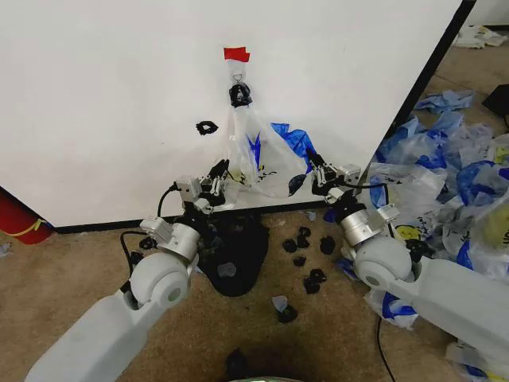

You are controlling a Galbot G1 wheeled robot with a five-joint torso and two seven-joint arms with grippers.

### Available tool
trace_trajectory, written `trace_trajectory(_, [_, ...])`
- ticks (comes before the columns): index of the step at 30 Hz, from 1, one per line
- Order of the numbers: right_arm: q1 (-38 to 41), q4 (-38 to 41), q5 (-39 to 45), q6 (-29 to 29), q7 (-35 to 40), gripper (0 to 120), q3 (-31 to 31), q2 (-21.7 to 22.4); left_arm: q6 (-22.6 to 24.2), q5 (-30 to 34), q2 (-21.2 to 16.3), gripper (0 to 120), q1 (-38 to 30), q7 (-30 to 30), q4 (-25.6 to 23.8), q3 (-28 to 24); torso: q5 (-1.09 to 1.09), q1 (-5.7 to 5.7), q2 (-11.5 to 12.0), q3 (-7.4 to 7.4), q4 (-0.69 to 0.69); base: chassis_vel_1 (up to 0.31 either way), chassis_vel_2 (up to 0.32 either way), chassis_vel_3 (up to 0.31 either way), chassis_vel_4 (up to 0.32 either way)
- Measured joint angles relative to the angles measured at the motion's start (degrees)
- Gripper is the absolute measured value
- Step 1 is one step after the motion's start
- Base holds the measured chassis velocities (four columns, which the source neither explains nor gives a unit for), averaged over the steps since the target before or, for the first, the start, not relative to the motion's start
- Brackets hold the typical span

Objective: Pick up the garbage bag from the wall and place it over the trash bin.

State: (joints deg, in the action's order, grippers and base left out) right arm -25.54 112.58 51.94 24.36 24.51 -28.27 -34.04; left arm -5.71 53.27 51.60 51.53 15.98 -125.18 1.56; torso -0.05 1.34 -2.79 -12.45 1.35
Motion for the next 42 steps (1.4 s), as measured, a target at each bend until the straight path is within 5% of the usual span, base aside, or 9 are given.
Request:
trace_trajectory(9, [1.3,1.2,-0.3,-0.9,1.1,0,-1.7,-1.0,0.4,11.0,-0.3,43,-2.8,-2.9,-4.8,-5.0,0.0,0.0,0.0,0.0,0.0,0.0,0.0,0.0,0.0])
trace_trajectory(22, [1.0,5.2,0.1,-1.6,2.3,0,-1.3,-0.7,0.1,12.4,1.3,92,-9.9,-3.7,6.0,-9.6,-0.01,0.0,0.0,-0.01,0.0,0.0,0.0,0.0,0.0])
trace_trajectory(42, [0.5,10.5,2.4,-2.0,2.3,0,3.2,1.5,-0.7,9.7,0.6,96,-8.8,-3.7,7.7,-9.1,-0.01,0.0,0.0,0.0,0.0,0.0,0.0,0.0,0.0])
